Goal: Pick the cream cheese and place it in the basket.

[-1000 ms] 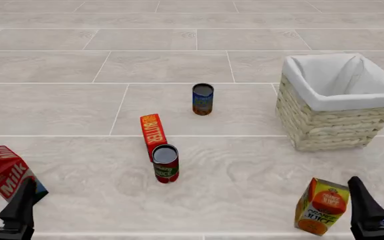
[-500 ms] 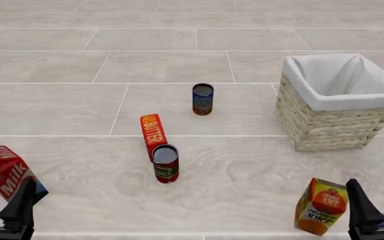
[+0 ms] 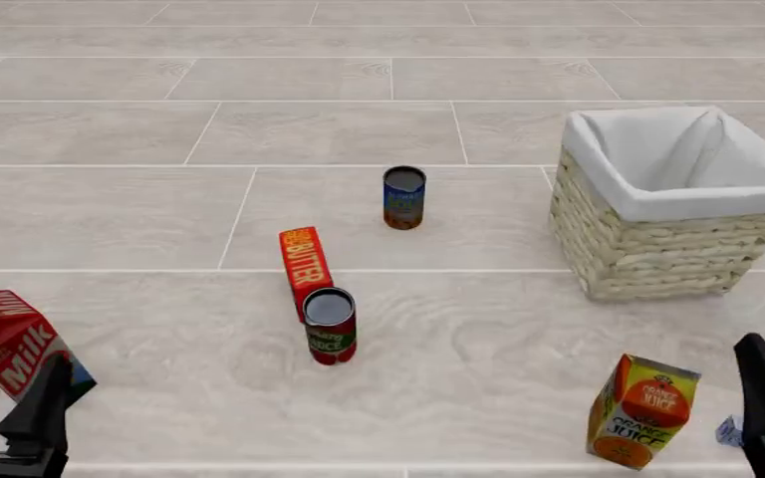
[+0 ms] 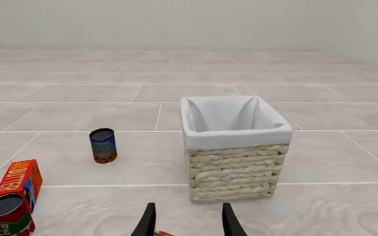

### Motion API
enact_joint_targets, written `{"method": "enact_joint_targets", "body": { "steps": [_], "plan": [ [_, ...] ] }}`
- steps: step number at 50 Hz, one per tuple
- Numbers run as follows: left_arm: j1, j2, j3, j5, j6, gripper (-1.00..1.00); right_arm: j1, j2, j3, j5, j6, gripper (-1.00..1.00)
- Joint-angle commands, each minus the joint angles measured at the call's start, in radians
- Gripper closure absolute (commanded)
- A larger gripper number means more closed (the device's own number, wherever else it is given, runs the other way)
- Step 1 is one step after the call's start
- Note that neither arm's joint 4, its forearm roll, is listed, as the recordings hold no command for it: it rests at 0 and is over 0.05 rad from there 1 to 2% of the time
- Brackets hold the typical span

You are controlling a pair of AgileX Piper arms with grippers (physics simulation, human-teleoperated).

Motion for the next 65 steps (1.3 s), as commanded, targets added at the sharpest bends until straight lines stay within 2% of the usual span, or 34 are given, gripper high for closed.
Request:
{"method": "enact_joint_targets", "body": {
  "steps": [1,3,8,11,16,17,18,20,21,22,23,25,27,29,31,33,34,36,40,42,45,46,48,52,56,59,63,65],
  "plan": [
    [0.0,0.0,0.0,0.0,0.0,-1.0,0.007,0.001,-0.151,0.152,-0.02,-1.0],
    [0.0,0.0,0.0,0.0,0.0,-1.0,0.018,0.0,-0.135,0.153,-0.018,-1.0],
    [0.0,0.0,0.0,0.0,0.0,-1.0,-0.021,0.0,-0.067,0.129,-0.085,-1.0],
    [0.0,0.0,0.0,0.0,0.0,-1.0,-0.03,0.002,-0.05,0.125,-0.093,-1.0],
    [0.0,0.0,0.0,0.0,0.0,-1.0,-0.03,0.014,0.027,0.092,-0.206,-1.0],
    [0.0,0.0,0.0,0.0,0.0,-1.0,-0.033,0.204,-0.214,0.167,-0.197,-1.0],
    [0.0,0.0,0.0,0.0,0.0,-1.0,-0.046,0.248,-0.328,0.261,-0.238,-1.0],
    [0.0,0.0,0.0,0.0,0.0,-1.0,-0.061,0.25,-0.337,0.275,-0.253,-1.0],
    [0.0,0.0,0.0,0.0,0.0,-1.0,-0.064,0.266,-0.359,0.288,-0.222,-1.0],
    [0.0,0.0,0.0,0.0,0.0,-1.0,-0.104,0.253,-0.266,0.182,-0.393,-1.0],
    [0.0,0.0,0.0,0.0,0.0,-1.0,-0.087,0.278,-0.244,0.138,-0.321,-1.0],
    [0.0,0.0,0.0,0.0,0.0,-1.0,-0.103,0.31,-0.346,0.246,-0.267,-1.0],
    [0.0,0.0,0.0,0.0,0.0,-1.0,-0.134,0.307,-0.415,0.299,-0.264,-1.0],
    [0.0,0.0,0.0,0.0,0.0,-1.0,-0.146,0.319,-0.475,0.335,-0.221,-1.0],
    [0.0,0.0,0.0,0.0,0.0,-1.0,-0.158,0.327,-0.501,0.351,-0.221,-1.0],
    [0.0,0.0,0.0,0.0,0.0,-1.0,-0.176,0.338,-0.523,0.357,-0.256,-1.0],
    [0.0,0.0,0.0,0.0,0.0,-1.0,-0.183,0.351,-0.535,0.365,-0.255,-1.0],
    [0.0,0.0,0.0,0.0,0.0,-1.0,-0.154,0.367,-0.531,0.39,-0.341,-1.0],
    [0.0,0.0,0.0,0.0,0.0,-1.0,-0.176,0.43,-0.555,0.404,-0.436,-1.0],
    [0.0,0.0,0.0,0.0,0.0,-1.0,-0.195,0.459,-0.576,0.399,-0.45,-1.0],
    [0.0,0.0,0.0,0.0,0.0,-1.0,-0.213,0.495,-0.594,0.401,-0.531,-1.0],
    [0.0,0.0,0.0,0.0,0.0,-1.0,-0.21,0.51,-0.619,0.416,-0.525,-1.0],
    [0.0,0.0,0.0,0.0,0.0,-1.0,-0.218,0.532,-0.635,0.434,-0.585,-1.0],
    [0.0,0.0,0.0,0.0,0.0,-1.0,-0.219,0.571,-0.637,0.48,-0.663,-1.0],
    [0.0,0.0,0.0,0.0,0.0,-1.0,-0.24,0.592,-0.65,0.481,-0.703,-1.0],
    [0.0,0.0,0.0,0.0,0.0,-1.0,-0.247,0.605,-0.643,0.49,-0.759,-1.0],
    [0.0,0.0,0.0,0.0,0.0,-1.0,-0.248,0.616,-0.629,0.493,-0.795,-1.0],
    [0.0,0.0,0.0,0.0,0.0,-1.0,-0.237,0.597,-0.577,0.48,-0.869,-1.0]
  ]
}}
